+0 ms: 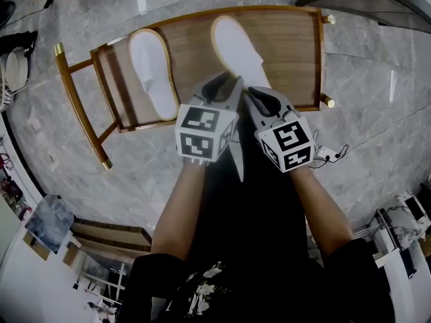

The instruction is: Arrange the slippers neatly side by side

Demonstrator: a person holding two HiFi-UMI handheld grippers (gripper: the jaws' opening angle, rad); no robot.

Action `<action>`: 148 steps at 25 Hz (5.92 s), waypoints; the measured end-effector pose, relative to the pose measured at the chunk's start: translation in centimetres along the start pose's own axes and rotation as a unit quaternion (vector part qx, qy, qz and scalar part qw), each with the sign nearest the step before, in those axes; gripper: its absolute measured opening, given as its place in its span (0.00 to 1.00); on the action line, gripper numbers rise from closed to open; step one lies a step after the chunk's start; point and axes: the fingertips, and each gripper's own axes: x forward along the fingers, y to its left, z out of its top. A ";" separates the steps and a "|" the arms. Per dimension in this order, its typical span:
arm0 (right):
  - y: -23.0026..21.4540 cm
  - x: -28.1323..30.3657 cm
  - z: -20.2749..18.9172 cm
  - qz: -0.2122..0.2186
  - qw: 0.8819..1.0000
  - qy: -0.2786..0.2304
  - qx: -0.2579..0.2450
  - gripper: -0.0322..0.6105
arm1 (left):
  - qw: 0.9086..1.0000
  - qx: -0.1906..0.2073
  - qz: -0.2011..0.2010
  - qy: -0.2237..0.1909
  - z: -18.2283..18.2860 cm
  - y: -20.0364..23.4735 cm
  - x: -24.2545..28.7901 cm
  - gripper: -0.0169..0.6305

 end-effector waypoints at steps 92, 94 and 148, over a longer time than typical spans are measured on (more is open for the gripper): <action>6.2 12.2 6.1 -0.112 0.971 -0.080 0.198 0.06 | 0.988 0.061 0.140 0.010 -6.5 15.4 -14.5 0.03; 6.5 12.2 6.2 -0.098 0.972 -0.086 0.197 0.07 | 0.988 0.063 0.139 0.010 -6.5 15.4 -14.5 0.03; 17.7 -11.8 19.8 -0.145 0.946 -0.270 -0.107 0.05 | 0.922 0.173 0.159 -0.306 11.0 4.4 -33.7 0.03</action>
